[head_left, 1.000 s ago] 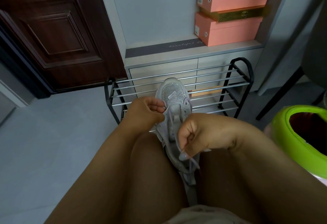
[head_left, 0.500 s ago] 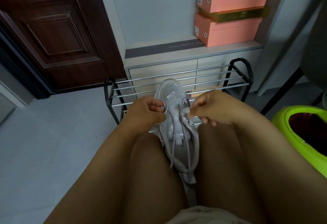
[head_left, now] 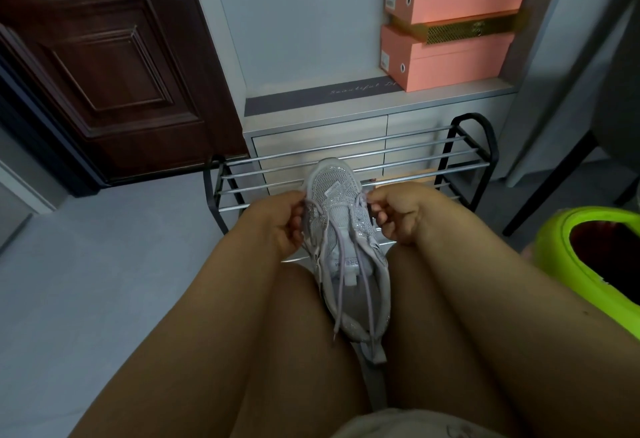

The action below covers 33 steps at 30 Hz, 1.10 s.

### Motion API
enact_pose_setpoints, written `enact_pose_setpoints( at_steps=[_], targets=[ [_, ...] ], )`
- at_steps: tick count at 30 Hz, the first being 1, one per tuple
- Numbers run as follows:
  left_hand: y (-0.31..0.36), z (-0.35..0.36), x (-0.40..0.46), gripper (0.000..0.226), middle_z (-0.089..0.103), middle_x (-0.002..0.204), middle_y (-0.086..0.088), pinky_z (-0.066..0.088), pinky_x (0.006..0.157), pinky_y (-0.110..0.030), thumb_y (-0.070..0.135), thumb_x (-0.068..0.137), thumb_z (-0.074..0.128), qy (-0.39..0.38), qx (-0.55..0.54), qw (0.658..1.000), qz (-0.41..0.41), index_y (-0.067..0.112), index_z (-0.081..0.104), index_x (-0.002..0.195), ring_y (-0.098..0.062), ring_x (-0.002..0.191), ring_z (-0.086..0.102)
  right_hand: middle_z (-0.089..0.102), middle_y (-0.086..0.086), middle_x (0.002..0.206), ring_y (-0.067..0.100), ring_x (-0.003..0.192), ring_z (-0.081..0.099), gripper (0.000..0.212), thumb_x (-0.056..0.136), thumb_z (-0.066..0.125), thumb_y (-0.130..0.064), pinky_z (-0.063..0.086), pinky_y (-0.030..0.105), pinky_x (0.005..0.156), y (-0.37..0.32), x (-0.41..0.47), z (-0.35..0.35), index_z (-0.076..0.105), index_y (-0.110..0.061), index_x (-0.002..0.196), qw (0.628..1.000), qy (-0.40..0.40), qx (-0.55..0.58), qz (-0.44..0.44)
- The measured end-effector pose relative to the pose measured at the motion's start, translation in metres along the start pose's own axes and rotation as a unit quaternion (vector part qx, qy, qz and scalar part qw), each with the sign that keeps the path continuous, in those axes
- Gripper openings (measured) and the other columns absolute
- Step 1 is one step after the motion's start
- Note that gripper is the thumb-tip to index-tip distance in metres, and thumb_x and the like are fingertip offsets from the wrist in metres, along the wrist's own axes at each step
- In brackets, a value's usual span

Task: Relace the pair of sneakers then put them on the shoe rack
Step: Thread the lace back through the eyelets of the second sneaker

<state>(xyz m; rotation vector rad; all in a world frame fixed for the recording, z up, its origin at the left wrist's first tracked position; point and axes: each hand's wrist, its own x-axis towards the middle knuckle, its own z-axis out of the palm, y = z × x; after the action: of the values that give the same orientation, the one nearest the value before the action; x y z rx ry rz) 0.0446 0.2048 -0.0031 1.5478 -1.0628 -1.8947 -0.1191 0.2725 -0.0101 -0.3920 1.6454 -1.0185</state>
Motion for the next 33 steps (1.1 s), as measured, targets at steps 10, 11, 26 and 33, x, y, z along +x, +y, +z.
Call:
enact_pose_setpoints(
  at_steps=[10, 11, 26, 33],
  targets=[
    [0.045, 0.010, -0.002, 0.018, 0.054, 0.064, 0.000, 0.042, 0.053, -0.024, 0.012, 0.085, 0.048, -0.022, -0.054, 0.998, 0.008, 0.010, 0.054, 0.068, -0.012, 0.057, 0.049, 0.060, -0.003, 0.053, 0.007, 0.046, 0.038, 0.017, 0.079, 0.051, -0.005, 0.027, 0.018, 0.046, -0.039, -0.003, 0.002, 0.055, -0.014, 0.065, 0.986, 0.027, 0.101, -0.131],
    [0.052, 0.011, -0.002, 0.017, 0.056, 0.063, 0.000, 0.043, 0.055, -0.025, 0.012, 0.085, 0.048, -0.031, -0.065, 0.997, 0.015, 0.009, 0.056, 0.070, -0.012, 0.058, 0.050, 0.060, -0.004, 0.053, 0.007, 0.049, 0.040, 0.016, 0.080, 0.052, -0.006, 0.029, 0.019, 0.047, -0.045, -0.004, 0.002, 0.058, -0.015, 0.069, 0.983, 0.022, 0.099, -0.150],
    [0.109, 0.034, -0.045, 0.031, 0.066, 0.066, -0.001, 0.054, 0.071, -0.028, 0.034, 0.094, 0.051, -0.229, -0.032, 0.962, 0.144, 0.011, 0.063, 0.076, -0.014, 0.064, 0.064, 0.059, 0.006, 0.060, 0.011, 0.054, 0.052, 0.018, 0.086, 0.060, -0.005, 0.045, 0.018, 0.059, -0.073, -0.059, 0.001, 0.070, -0.012, 0.072, 0.903, -0.083, -0.103, -0.408],
    [0.089, 0.021, -0.052, 0.029, 0.035, 0.045, 0.007, 0.037, 0.046, -0.019, 0.031, 0.099, 0.045, -0.235, -0.012, 0.949, 0.210, 0.014, 0.056, 0.078, -0.006, 0.036, 0.030, 0.059, -0.005, 0.069, -0.001, 0.056, 0.049, 0.008, 0.083, 0.066, -0.012, 0.039, 0.009, 0.056, -0.039, -0.066, -0.013, 0.065, -0.017, 0.076, 0.901, 0.029, -0.130, -0.414]
  ],
)
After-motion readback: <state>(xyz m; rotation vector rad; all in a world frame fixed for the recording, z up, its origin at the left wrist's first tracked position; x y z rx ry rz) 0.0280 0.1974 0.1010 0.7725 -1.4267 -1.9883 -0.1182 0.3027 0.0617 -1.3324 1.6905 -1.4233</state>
